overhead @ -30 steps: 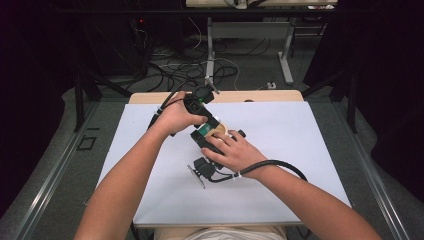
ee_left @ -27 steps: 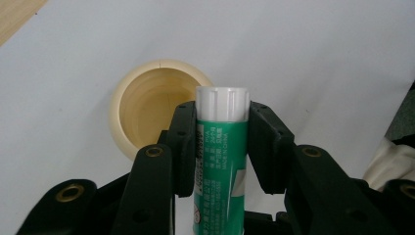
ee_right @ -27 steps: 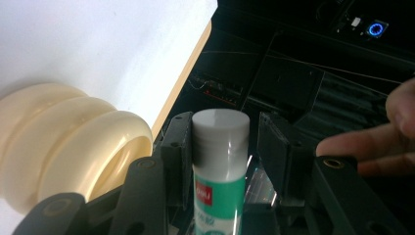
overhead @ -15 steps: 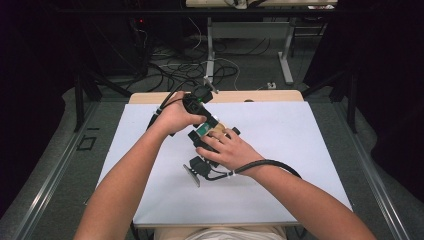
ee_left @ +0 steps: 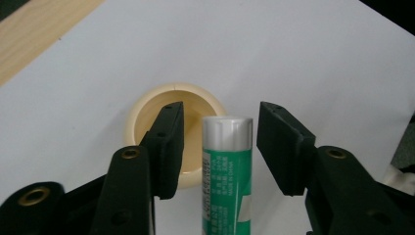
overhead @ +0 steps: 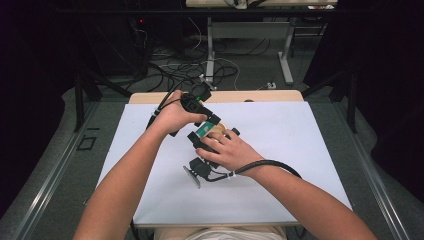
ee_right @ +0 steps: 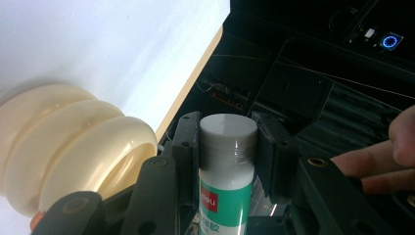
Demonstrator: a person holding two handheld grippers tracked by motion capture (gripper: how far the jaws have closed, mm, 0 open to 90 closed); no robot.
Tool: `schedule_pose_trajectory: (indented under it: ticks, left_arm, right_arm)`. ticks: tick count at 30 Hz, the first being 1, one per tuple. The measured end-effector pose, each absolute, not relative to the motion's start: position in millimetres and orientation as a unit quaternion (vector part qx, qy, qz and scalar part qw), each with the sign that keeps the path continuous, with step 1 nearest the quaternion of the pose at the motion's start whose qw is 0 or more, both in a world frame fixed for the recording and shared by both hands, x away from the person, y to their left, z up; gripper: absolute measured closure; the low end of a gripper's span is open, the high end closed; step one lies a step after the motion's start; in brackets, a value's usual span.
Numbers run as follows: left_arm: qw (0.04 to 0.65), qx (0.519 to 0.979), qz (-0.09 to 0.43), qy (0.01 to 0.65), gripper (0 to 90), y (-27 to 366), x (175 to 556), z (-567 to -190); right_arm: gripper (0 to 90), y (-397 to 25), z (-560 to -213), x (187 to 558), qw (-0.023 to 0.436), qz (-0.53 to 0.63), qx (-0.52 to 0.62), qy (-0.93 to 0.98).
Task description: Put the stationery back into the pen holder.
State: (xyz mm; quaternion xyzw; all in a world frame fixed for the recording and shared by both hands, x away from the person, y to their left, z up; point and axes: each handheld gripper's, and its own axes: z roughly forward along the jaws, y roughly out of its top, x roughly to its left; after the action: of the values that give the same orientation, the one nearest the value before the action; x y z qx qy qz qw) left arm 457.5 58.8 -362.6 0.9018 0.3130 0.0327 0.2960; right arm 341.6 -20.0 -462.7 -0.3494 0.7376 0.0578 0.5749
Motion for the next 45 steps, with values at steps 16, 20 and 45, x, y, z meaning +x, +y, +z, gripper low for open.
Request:
schedule_pose_trajectory:
  ticks: [16,20,45]
  left_arm:
    - [0.384,0.846,0.096,0.357,41.8,96.7,453.4,-355.7]
    - [0.4,0.83,0.105,0.374,38.3,106.8,452.3,-358.3]
    - [0.452,0.774,0.179,0.406,0.2,149.5,438.5,-362.5]
  right_arm:
    - [64.9,-34.8,-451.8,356.7,0.565,0.118,-0.315,0.753]
    - [64.9,-38.9,-450.5,362.5,0.557,0.144,-0.299,0.762]
    - [64.8,-66.8,-420.4,413.8,0.436,0.349,-0.019,0.83]
